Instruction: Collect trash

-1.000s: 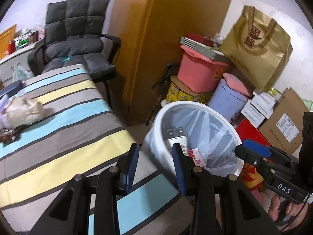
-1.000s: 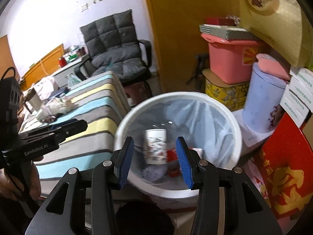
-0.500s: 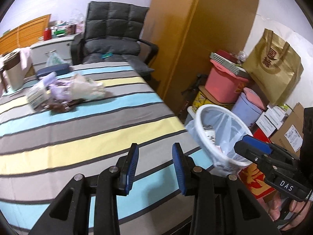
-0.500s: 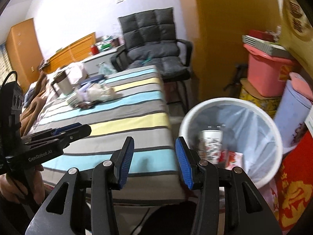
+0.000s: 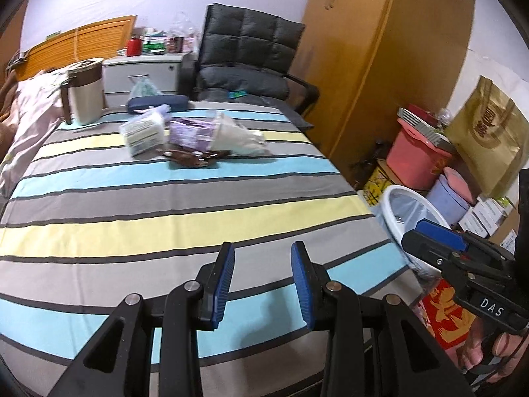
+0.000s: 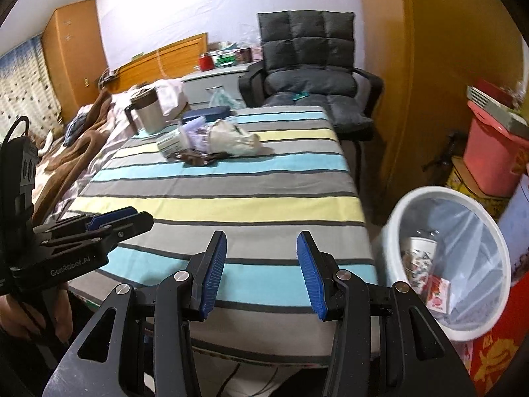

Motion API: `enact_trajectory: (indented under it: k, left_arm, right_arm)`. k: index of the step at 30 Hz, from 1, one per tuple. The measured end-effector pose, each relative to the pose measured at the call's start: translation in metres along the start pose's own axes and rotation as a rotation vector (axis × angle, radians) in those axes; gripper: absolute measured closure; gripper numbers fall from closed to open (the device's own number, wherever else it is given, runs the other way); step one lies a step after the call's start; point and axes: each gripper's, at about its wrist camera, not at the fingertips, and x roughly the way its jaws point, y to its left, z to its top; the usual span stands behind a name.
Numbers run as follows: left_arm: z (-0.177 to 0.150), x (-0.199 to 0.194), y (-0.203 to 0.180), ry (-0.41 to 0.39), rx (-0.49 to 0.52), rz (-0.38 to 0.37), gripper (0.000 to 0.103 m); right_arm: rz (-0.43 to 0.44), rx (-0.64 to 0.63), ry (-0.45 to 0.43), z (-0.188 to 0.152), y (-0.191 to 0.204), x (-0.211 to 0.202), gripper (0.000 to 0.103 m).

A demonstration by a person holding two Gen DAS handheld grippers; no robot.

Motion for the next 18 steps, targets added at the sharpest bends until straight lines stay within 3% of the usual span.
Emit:
enact_trajectory:
  k: [18]
  left_arm:
    - [0.007,0.000,0.051,-0.008,-0.065,0.072,0.066]
  right_arm:
    - [0.034,-0.089,0.060,0.015,0.033,0.033,0.056]
